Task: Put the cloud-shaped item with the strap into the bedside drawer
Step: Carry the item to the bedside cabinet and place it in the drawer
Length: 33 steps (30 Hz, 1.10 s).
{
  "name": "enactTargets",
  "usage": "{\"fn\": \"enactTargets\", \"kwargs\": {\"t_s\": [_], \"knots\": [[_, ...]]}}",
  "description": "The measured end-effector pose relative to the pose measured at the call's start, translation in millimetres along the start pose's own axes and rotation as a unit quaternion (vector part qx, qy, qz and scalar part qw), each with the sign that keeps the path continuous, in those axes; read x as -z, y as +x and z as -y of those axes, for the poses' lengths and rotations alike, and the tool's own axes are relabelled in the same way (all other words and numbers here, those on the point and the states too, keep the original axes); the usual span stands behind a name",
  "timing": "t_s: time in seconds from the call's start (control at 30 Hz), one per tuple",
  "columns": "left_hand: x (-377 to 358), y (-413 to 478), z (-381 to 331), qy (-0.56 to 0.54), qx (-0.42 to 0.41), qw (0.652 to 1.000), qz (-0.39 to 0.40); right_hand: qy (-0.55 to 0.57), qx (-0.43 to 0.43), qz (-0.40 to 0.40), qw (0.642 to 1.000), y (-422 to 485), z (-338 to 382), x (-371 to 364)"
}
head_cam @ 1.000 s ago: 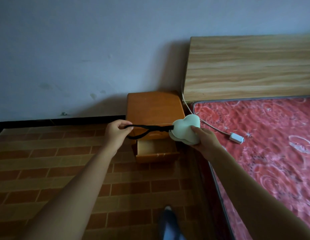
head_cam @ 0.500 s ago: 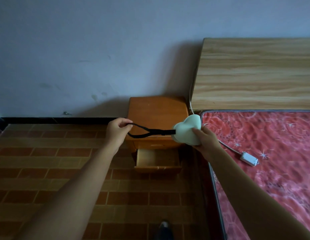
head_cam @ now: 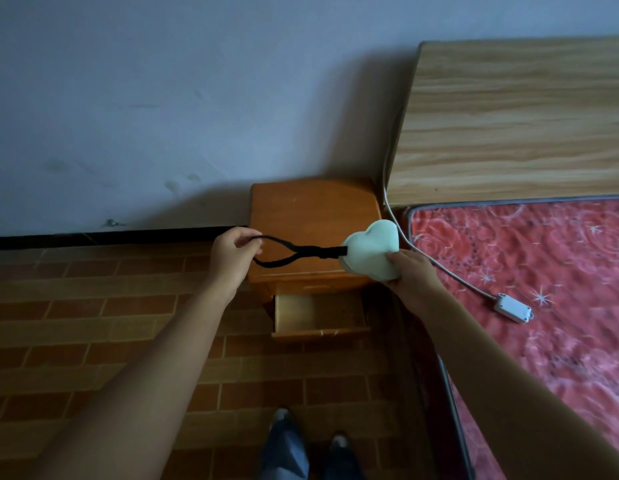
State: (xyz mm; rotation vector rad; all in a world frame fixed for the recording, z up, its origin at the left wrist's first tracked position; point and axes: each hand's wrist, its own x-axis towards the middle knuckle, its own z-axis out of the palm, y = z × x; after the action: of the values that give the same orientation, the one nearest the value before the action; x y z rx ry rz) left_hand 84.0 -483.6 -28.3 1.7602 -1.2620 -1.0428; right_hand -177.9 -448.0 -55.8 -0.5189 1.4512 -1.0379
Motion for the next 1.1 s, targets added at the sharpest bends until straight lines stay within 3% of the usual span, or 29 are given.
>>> {"fn": "enactTargets", "kwargs": {"t_s": [0.27,0.5,0.8,1.1], "knots": [[-7.8,50.9,43.9,0.045,0.015,0.997,0.062,0.038,-0.011,-0.024,0.999,35.9,-30.7,-23.0],[-26.9,65.5,101.6,0.066,0.008,0.995,0.068,0.090,-0.027,-0.012,0.996,57.9,-69.8,-27.0],[-95.5,76.0,232.2,0.060,-0.023,0.996,0.069,0.084,-0.007,0.024,0.996,127.8,-174.5,-7.6],[-150.8,92.8,370.1,0.059,-0.054,0.997,0.021,0.045,0.055,0.053,0.996,204.4,-288.6,2.8]]}}
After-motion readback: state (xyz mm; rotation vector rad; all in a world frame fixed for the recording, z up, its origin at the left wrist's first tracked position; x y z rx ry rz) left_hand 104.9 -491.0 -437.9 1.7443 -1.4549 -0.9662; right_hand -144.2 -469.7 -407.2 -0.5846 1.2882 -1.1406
